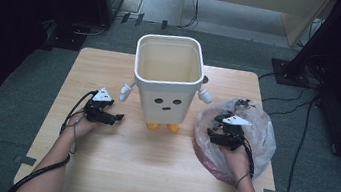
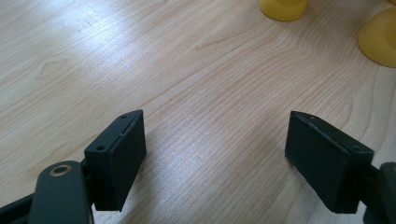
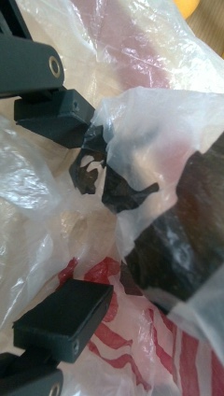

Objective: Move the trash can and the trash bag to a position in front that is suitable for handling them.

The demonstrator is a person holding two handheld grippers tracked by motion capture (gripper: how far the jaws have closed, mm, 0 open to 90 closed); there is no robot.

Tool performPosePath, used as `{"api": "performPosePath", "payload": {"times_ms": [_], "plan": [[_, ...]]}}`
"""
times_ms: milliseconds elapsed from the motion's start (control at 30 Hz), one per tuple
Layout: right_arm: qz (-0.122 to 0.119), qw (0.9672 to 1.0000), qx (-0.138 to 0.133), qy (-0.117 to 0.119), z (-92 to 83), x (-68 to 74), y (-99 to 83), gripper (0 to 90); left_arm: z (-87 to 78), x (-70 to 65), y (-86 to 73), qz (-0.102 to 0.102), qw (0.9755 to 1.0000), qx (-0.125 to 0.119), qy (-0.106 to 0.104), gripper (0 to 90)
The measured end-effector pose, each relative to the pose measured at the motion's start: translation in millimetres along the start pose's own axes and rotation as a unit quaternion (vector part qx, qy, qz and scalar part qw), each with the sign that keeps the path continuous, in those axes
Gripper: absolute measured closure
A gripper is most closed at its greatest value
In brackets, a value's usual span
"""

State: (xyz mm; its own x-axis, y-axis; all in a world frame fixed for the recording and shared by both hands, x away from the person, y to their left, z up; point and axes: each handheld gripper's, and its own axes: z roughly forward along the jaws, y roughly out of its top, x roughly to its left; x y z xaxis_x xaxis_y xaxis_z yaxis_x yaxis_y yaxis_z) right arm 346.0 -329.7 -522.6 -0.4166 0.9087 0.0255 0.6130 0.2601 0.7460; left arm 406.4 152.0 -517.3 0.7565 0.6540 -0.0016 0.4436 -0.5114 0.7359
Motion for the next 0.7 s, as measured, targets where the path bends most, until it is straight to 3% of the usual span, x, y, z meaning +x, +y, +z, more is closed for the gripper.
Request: {"api": "performPosePath", "payload": {"times_ms": [400, 700], "plan": [[0.002, 1.0000, 0.000, -0.001, -1.4, 8.5, -1.3, 23.8, 2.4, 1.8, 2.0, -0.007, 0.9999, -0.001, 0.007, 20.7], [-0.008, 0.9999, 0.001, 0.010, -1.9, 13.5, -2.0, 22.9, 4.1, 2.9, 3.8, -0.007, 0.9999, 0.000, 0.008, 20.7]]}}
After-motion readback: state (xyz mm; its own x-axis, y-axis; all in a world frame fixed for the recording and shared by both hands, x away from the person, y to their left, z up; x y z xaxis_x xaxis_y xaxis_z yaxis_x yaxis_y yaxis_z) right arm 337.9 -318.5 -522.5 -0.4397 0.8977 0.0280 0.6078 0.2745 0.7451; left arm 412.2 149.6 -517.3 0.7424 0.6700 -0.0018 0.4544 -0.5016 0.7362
